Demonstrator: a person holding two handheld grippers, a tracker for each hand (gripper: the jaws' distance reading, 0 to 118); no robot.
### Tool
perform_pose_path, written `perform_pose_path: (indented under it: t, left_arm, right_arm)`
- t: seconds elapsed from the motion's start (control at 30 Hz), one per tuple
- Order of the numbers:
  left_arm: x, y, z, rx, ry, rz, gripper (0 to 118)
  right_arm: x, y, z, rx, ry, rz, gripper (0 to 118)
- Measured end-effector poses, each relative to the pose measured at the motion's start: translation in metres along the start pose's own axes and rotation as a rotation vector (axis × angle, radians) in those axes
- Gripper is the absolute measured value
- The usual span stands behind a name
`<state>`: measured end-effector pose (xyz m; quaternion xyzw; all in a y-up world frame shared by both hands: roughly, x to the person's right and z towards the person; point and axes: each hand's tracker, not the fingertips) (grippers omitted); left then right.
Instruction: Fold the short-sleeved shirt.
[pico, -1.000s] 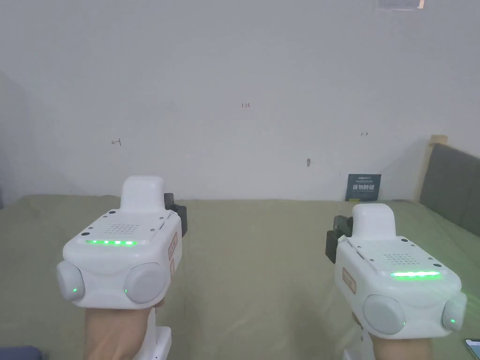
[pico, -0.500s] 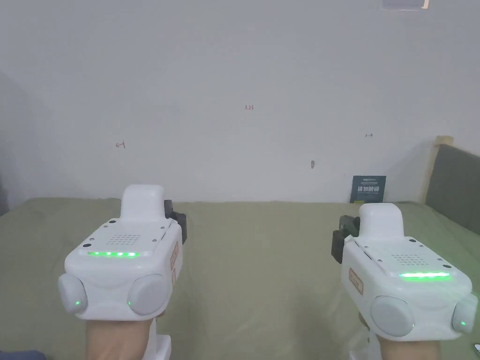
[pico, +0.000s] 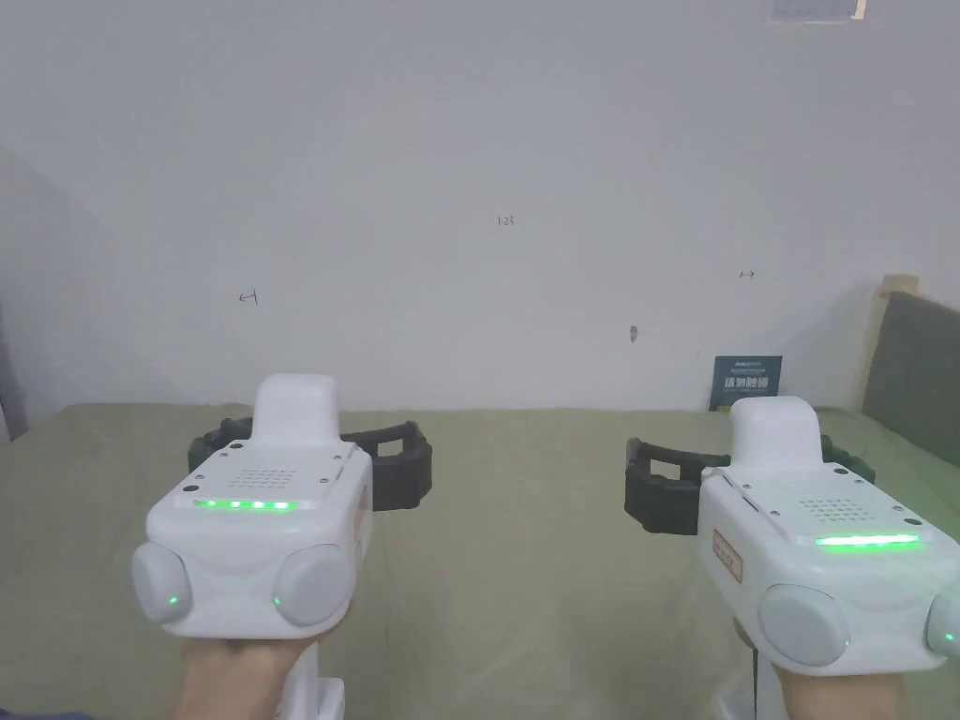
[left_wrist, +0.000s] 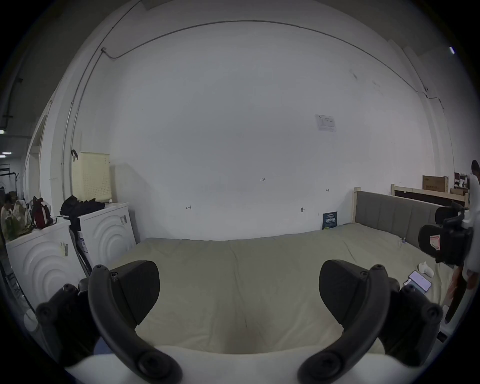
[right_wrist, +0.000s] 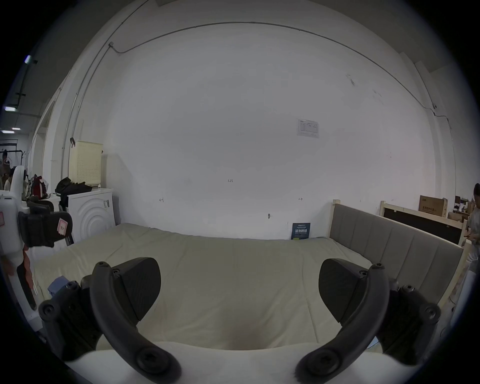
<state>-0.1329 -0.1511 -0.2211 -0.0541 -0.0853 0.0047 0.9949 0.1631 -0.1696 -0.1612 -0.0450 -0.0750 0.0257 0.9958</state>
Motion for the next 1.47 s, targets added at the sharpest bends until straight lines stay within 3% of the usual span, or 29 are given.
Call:
perform_pose_path:
  t: [0.17,0.3,0.47,0.63,0.83,0.87,0.93,1.47]
  left_arm:
    - [-0.006,0.01,-0.004,-0.127,0.041,0.056,118]
    - [0.001,0.014,0.001,-0.13,0.132,-0.025,118]
    - [0.005,0.017,0.001,-0.203,0.09,-0.036,118]
    - [0.003,0.021,0.004,-0.135,0.04,0.005,118]
    - [0.025,0.015,0.005,-0.186,0.21,-0.132,118]
    - [0.024,0.012,0.006,-0.161,0.209,-0.149,118]
    - [0.013,0.01,0.01,-0.096,0.03,-0.064,118]
    - [0.002,0.01,0.015,-0.08,0.085,-0.067,118]
  right_arm:
    - [0.001,0.002,0.0,-0.016,0.018,0.001,118]
    - [0.0,0.004,0.0,-0.016,0.026,0.004,118]
    - [0.002,0.004,-0.001,-0.025,0.029,-0.003,118]
    - [0.007,0.005,0.0,-0.03,0.025,-0.029,118]
    - [0.008,0.005,-0.002,-0.035,0.018,-0.017,118]
    - [0.008,0.005,-0.001,-0.039,0.021,-0.021,118]
    - [0.007,0.004,0.0,-0.034,0.021,-0.018,118]
    - [0.01,0.006,0.005,-0.027,0.022,-0.006,118]
